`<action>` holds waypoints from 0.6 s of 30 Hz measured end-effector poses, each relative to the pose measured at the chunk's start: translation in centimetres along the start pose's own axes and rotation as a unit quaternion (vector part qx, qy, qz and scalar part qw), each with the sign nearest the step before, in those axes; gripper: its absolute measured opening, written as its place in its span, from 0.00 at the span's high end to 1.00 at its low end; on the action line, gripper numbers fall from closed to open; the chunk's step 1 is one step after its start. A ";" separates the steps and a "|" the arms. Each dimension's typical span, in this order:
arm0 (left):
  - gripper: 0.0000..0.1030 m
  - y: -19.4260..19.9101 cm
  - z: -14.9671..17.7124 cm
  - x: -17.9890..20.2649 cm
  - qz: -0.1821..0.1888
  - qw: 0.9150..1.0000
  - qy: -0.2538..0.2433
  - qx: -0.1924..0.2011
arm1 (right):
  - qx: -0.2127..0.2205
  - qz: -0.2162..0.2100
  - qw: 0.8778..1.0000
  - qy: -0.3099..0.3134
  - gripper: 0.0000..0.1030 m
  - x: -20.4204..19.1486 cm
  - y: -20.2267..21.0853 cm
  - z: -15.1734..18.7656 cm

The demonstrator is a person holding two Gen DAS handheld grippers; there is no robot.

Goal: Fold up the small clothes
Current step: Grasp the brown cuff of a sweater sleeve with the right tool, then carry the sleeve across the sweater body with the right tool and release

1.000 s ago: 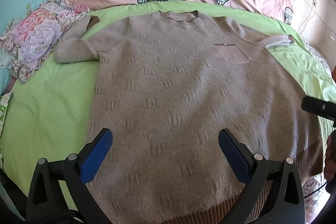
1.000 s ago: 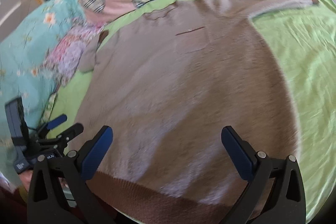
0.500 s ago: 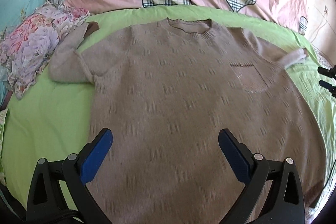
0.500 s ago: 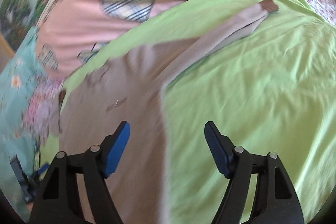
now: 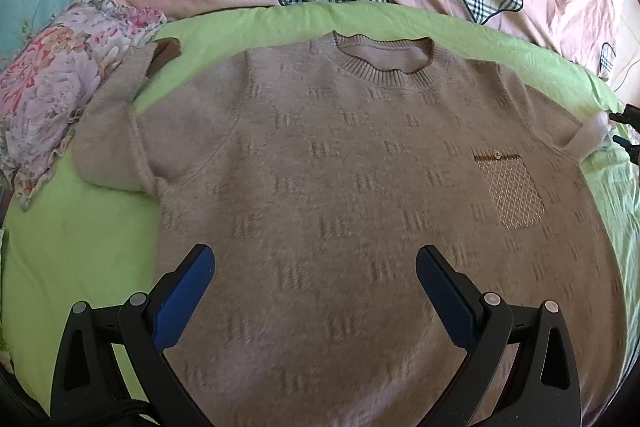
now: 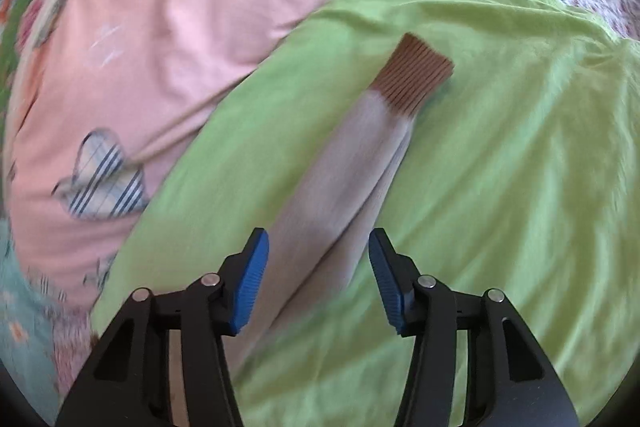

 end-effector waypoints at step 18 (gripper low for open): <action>0.02 -3.0 0.4 3.2 0.022 0.999 -0.008 -0.030 | 0.018 0.001 0.998 0.055 0.94 -0.5 -1.5 -3.5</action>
Point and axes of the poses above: each gripper's, at about its wrist camera, not at the fingertips, and y roughly against the way its jaws point, x to its right, z to its underside, the point moved 3 cm from there along -y, roughly the way its jaws point, and after that the axes turned 3 degrees about y, right-handed, at the moved point
